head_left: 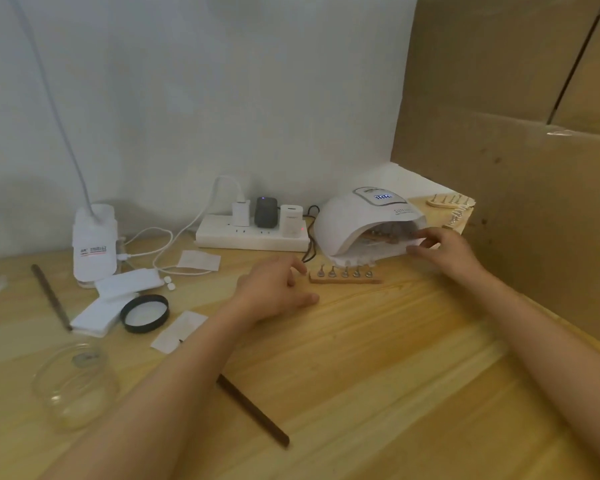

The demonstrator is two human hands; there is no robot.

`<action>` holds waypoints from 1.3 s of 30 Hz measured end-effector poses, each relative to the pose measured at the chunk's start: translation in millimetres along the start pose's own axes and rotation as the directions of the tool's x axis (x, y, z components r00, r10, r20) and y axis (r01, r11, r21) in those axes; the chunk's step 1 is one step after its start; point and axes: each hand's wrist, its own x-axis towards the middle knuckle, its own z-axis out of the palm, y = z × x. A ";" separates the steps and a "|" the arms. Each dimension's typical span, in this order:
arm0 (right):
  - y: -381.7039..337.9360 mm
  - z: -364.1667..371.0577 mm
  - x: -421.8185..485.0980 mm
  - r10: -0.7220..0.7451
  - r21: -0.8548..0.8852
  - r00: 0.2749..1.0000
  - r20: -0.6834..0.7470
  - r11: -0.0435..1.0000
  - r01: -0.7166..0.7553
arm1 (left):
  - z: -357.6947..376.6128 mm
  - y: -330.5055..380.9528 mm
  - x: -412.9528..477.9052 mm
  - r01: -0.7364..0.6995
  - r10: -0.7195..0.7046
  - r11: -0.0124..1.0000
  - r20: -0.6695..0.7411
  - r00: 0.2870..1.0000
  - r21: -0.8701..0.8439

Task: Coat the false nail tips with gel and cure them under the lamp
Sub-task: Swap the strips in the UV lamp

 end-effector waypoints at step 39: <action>9.9 2.0 -6.2 0.405 -0.338 0.868 -0.287 0.805 -0.487 | 2.3 -6.5 0.5 -0.050 0.047 0.996 -0.031 0.998 -0.078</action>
